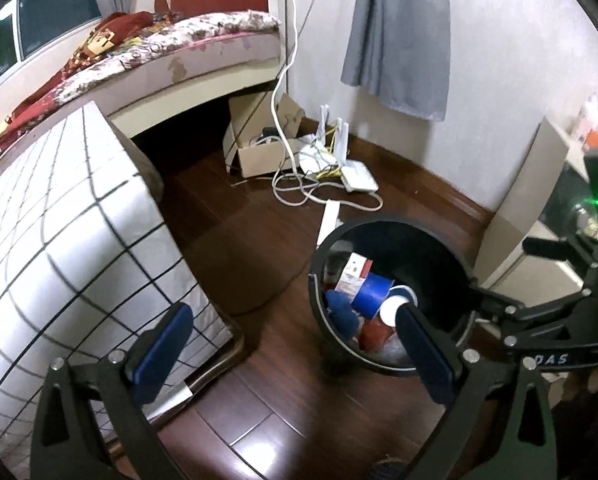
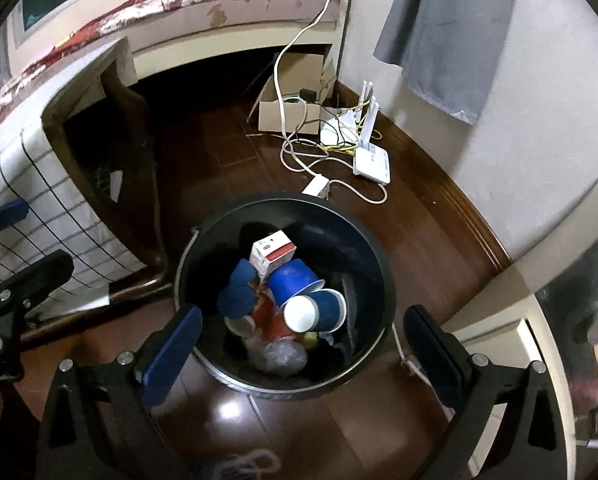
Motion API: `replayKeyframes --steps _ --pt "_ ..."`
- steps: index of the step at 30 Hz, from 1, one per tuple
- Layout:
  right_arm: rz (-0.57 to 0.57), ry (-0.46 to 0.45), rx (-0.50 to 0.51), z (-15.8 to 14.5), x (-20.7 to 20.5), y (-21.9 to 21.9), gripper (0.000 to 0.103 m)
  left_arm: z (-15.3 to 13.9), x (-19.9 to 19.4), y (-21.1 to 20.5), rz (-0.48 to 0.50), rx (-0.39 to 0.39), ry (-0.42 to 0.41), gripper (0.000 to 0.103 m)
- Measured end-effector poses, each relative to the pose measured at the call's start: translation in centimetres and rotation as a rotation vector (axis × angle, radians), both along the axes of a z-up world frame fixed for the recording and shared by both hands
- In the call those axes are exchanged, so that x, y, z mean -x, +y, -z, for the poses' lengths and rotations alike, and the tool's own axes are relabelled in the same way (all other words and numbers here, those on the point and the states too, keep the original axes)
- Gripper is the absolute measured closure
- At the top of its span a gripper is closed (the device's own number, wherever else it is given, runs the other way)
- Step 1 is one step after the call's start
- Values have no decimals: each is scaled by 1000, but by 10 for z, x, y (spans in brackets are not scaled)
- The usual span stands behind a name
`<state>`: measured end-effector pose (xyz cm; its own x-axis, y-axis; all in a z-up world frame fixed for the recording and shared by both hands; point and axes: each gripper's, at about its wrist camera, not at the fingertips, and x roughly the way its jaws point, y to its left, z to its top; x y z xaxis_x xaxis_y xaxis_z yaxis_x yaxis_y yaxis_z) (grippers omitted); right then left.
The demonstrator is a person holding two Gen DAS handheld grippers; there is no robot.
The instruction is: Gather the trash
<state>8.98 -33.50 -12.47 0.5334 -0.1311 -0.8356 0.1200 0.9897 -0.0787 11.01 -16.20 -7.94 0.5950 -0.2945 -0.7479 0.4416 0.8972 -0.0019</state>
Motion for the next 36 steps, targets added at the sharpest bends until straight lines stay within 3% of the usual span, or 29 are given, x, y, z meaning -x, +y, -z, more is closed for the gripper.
replayKeyframes --steps 6,20,27,36 --pt "9 -38 -2 -26 20 17 1 -17 21 11 9 -33 -69 1" --pt "-19 -172 34 -104 57 66 1 -78 45 61 -74 100 -91 1" --pt "-31 -252 66 -145 68 93 1 -105 56 90 -149 128 -139 1" --pt "-84 -320 64 -170 99 122 1 -138 92 108 -174 137 -232 1"
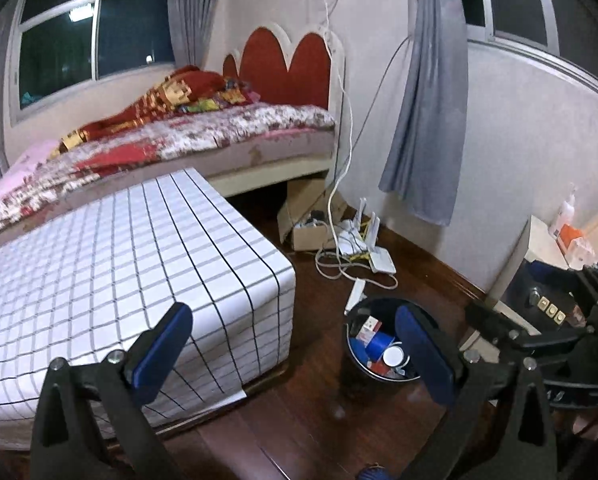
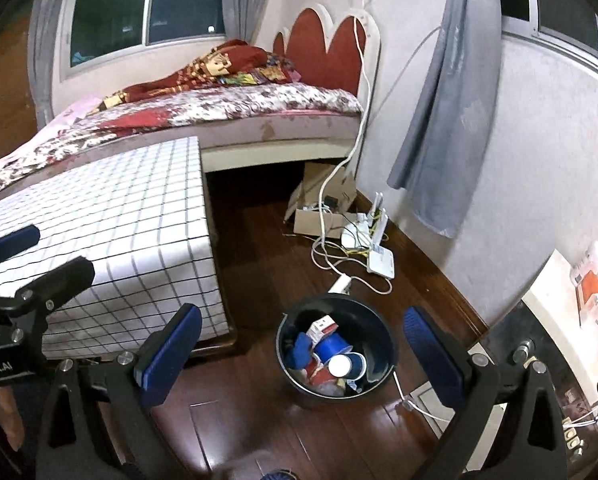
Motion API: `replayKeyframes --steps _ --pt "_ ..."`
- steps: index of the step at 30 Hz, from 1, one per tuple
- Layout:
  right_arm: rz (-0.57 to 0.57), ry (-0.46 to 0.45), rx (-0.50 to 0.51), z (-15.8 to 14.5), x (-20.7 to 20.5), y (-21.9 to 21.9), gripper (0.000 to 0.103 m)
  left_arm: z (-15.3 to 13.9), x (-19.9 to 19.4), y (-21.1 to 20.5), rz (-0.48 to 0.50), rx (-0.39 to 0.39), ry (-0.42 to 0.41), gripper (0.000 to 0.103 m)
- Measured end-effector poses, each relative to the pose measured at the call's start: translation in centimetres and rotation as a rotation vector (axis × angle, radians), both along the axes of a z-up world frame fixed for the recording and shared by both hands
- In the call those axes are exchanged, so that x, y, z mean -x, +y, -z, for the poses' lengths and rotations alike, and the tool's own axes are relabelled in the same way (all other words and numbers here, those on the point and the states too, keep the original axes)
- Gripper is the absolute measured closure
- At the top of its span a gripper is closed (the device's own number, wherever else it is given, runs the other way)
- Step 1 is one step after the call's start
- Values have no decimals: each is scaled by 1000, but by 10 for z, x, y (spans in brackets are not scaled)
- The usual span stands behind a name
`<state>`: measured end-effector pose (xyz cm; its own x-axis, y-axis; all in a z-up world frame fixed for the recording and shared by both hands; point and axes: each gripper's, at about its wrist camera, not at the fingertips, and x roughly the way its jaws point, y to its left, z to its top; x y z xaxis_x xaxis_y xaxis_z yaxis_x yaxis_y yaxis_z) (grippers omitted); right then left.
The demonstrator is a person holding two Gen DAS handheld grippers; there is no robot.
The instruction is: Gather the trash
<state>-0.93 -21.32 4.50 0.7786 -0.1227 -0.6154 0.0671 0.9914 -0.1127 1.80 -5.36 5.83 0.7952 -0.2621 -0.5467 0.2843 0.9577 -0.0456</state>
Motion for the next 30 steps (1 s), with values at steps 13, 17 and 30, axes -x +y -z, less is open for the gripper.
replayKeyframes --steps 13,17,30 --pt "-18 -56 0 -17 16 20 1 -18 16 21 -13 25 -84 1" --pt "-26 -53 2 -16 16 22 1 -15 14 19 -10 18 -87 1" --pt "1 -58 -10 -16 20 15 1 -14 21 7 32 -14 -106 1"
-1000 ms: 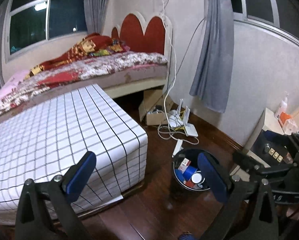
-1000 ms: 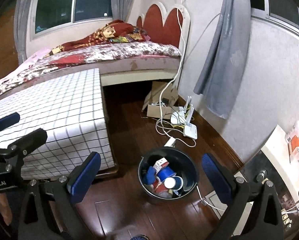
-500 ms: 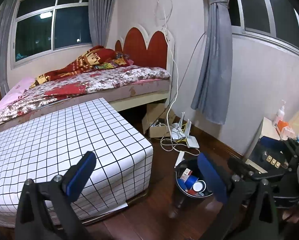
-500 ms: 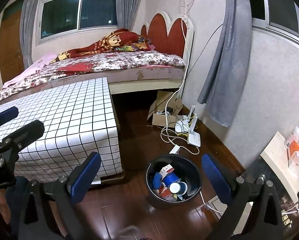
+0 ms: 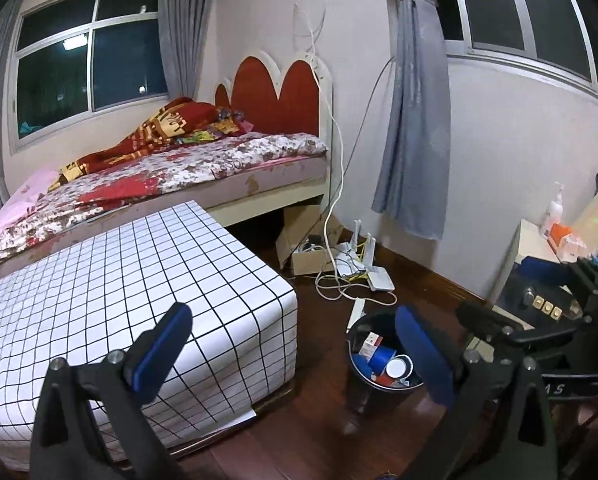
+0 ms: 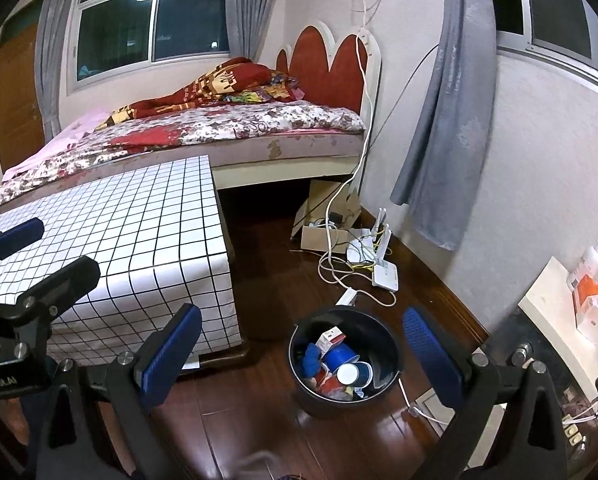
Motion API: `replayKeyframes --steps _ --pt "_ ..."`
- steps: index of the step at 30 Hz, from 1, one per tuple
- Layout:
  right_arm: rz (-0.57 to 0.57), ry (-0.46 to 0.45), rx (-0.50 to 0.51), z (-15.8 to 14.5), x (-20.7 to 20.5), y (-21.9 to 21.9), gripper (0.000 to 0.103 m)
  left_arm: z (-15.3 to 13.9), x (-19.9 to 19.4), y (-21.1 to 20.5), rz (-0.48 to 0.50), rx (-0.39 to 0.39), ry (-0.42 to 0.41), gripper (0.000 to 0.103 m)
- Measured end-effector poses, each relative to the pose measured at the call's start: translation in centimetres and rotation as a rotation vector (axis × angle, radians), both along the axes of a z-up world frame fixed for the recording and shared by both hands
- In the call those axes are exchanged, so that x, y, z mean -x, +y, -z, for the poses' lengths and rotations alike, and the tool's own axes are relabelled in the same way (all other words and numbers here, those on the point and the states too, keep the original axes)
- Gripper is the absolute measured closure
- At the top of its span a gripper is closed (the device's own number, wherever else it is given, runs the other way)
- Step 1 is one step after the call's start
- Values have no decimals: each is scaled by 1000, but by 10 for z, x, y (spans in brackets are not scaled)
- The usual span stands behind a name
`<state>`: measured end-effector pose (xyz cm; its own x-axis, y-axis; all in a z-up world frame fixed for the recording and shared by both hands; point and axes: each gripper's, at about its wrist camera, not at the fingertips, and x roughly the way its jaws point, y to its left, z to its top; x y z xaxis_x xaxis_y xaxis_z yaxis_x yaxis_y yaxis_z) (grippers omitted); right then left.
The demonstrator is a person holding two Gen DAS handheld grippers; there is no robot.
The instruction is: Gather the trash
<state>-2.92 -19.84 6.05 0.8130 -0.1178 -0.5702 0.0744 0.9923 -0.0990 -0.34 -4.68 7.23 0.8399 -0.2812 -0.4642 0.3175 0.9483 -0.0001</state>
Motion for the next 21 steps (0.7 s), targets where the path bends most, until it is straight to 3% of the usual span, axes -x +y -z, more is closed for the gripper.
replayKeyframes --steps 21 --pt "4 -4 -1 -1 2 -4 1 -3 0 -2 5 3 2 1"
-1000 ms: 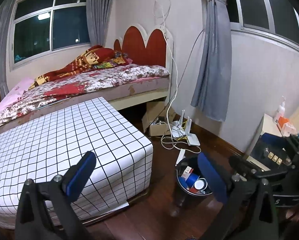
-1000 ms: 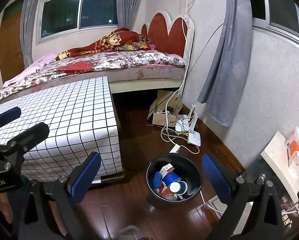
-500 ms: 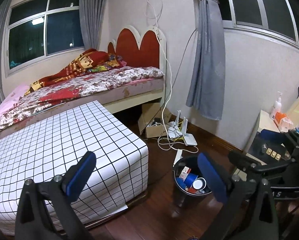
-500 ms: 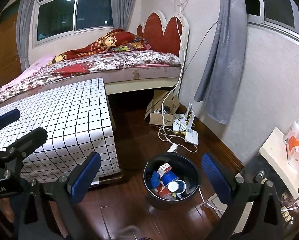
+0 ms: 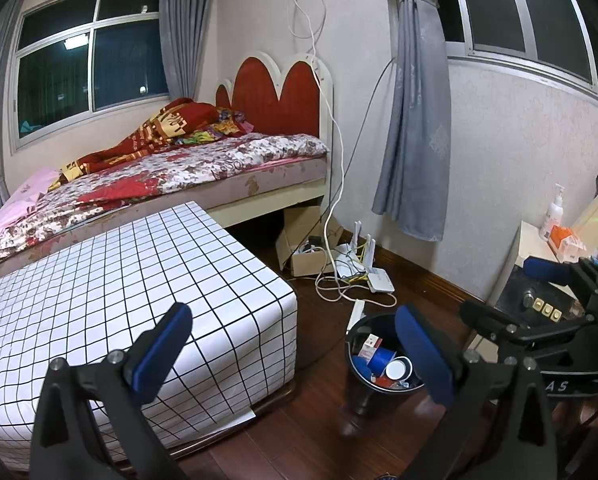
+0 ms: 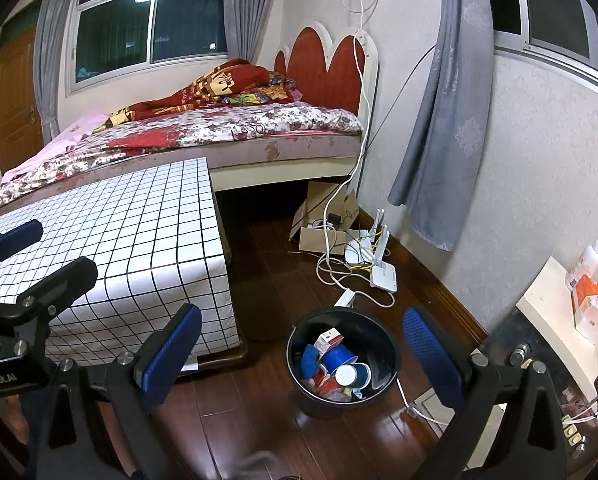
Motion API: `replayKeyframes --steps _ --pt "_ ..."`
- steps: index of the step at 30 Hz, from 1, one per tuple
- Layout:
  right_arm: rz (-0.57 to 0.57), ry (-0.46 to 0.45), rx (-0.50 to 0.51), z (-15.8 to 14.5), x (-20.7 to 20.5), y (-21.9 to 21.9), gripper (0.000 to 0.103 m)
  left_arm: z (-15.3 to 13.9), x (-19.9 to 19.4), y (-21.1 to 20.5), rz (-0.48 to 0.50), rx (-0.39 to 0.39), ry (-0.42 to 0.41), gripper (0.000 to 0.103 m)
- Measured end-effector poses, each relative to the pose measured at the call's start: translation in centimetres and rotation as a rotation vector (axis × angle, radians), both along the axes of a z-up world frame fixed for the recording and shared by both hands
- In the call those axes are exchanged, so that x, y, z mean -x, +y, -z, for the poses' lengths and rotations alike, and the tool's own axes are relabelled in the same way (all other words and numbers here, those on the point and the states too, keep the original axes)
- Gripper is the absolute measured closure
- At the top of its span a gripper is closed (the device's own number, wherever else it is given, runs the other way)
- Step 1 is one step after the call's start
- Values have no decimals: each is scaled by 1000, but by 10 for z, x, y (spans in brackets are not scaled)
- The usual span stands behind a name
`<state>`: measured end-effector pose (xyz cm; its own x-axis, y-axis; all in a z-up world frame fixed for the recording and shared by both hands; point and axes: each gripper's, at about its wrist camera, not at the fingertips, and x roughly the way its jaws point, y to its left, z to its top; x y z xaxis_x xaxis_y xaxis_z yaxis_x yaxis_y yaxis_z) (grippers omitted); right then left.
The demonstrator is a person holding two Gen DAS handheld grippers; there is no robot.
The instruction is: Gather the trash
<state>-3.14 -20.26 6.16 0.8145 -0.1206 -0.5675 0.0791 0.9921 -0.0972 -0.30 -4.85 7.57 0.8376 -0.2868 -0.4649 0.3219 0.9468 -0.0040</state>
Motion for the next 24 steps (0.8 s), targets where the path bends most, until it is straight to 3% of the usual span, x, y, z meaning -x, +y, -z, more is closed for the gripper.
replayKeyframes --steps 24 --pt "-1 1 1 0 0 0 1 -1 -3 -4 -3 1 1 1"
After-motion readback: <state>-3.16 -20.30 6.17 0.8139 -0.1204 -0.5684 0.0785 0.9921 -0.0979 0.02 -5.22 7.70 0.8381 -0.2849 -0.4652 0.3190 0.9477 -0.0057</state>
